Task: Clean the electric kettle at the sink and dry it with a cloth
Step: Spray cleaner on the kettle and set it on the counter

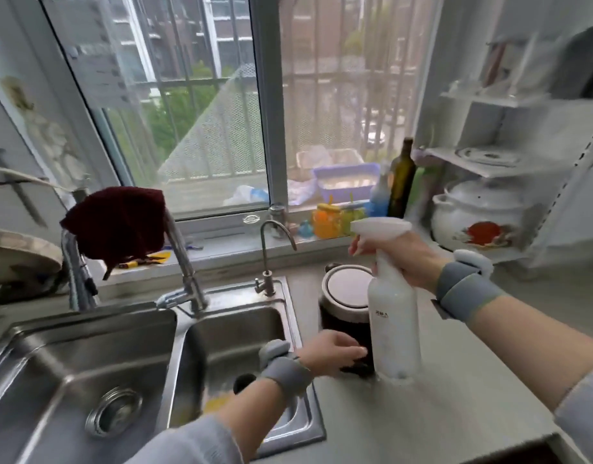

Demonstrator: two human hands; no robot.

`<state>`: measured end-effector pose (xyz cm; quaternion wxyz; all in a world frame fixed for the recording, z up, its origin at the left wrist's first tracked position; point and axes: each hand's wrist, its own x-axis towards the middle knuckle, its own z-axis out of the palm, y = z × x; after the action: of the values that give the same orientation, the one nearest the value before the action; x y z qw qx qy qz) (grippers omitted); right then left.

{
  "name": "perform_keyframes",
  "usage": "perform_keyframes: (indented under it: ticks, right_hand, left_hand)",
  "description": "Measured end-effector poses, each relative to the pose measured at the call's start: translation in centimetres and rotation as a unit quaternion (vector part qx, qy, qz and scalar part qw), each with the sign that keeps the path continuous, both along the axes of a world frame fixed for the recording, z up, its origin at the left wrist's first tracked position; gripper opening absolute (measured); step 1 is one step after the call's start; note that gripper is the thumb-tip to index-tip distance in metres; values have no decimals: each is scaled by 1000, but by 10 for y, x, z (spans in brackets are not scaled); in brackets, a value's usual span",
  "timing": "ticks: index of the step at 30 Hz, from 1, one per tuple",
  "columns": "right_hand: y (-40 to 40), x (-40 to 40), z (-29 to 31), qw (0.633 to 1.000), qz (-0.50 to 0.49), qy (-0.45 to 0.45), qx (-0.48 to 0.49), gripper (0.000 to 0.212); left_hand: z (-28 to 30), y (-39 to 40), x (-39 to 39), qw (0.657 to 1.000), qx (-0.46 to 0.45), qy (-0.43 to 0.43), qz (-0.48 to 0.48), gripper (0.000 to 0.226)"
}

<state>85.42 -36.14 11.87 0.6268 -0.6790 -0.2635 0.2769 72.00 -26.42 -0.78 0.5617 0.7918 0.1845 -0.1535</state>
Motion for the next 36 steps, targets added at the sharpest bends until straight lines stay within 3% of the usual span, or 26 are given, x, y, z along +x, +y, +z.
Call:
perform_keyframes:
  ticks: [2, 5, 9, 13, 16, 20, 25, 32, 36]
  right_hand:
    - [-20, 3, -8, 999, -28, 22, -18, 12]
    - [-42, 2, -12, 998, -40, 20, -38, 11]
    - [-66, 3, -20, 995, -74, 27, -60, 8]
    - [-68, 1, -24, 994, -70, 5, -81, 12]
    - [-58, 0, -26, 994, -55, 4, -90, 17]
    - [-33, -7, -29, 997, -20, 11, -76, 13]
    - [-15, -17, -35, 999, -3, 15, -49, 13]
    - [-10, -13, -47, 999, 23, 28, -34, 10]
    - [3, -17, -49, 998, 45, 20, -35, 9]
  left_hand:
    - [-8, -26, 18, 994, -92, 19, 59, 18]
    - [-8, -52, 44, 974, -184, 26, 130, 31]
    - [-17, -80, 59, 910, -316, 13, 269, 27]
    - [-24, -76, 50, 898, -290, -37, 328, 45]
    - [-22, -46, 26, 886, -212, -100, 399, 39]
    - [-7, 1, 2, 891, -146, -136, 408, 40]
    - [4, 21, -3, 887, -135, -151, 414, 38]
    - [9, 54, -28, 840, -152, -191, 485, 34]
    - [15, 65, -51, 837, -122, -210, 490, 37]
